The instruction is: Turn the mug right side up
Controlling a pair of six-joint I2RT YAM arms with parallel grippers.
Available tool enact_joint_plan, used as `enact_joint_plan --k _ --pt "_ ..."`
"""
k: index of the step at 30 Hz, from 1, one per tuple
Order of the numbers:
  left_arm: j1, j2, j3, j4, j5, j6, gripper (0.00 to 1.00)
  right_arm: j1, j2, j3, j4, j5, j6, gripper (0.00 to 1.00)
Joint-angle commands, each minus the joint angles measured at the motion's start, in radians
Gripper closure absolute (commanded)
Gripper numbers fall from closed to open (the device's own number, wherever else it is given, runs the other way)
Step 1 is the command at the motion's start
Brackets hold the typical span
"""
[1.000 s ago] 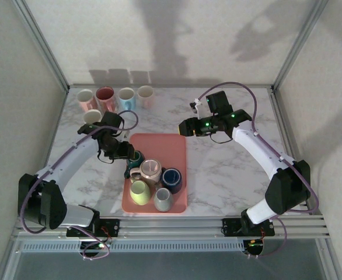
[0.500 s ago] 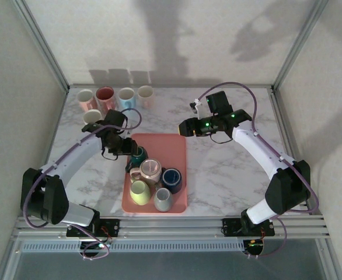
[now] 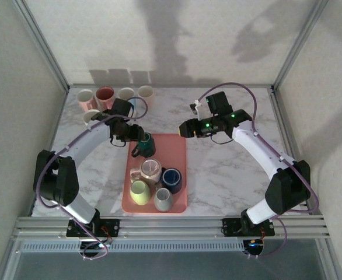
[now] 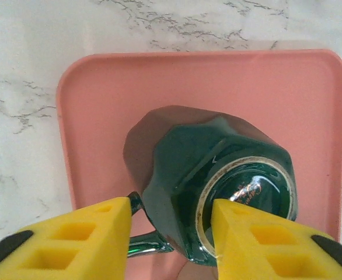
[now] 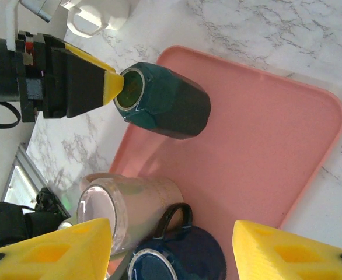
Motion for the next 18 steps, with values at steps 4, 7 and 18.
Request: enact_joint_plan --k 4,7,18 --pt "-0.001 -0.054 0.062 -0.074 -0.046 0.098 0.51 0.006 -0.034 -0.005 -0.005 0.021 -0.022 0.42" --pt "0.001 -0.144 0.019 -0.095 -0.049 0.227 0.47 0.005 -0.034 -0.012 0.002 0.015 -0.025 0.42" --pt "0.008 -0.443 -0.285 0.084 -0.003 0.751 0.47 0.004 -0.027 -0.036 0.045 -0.018 -0.058 0.43"
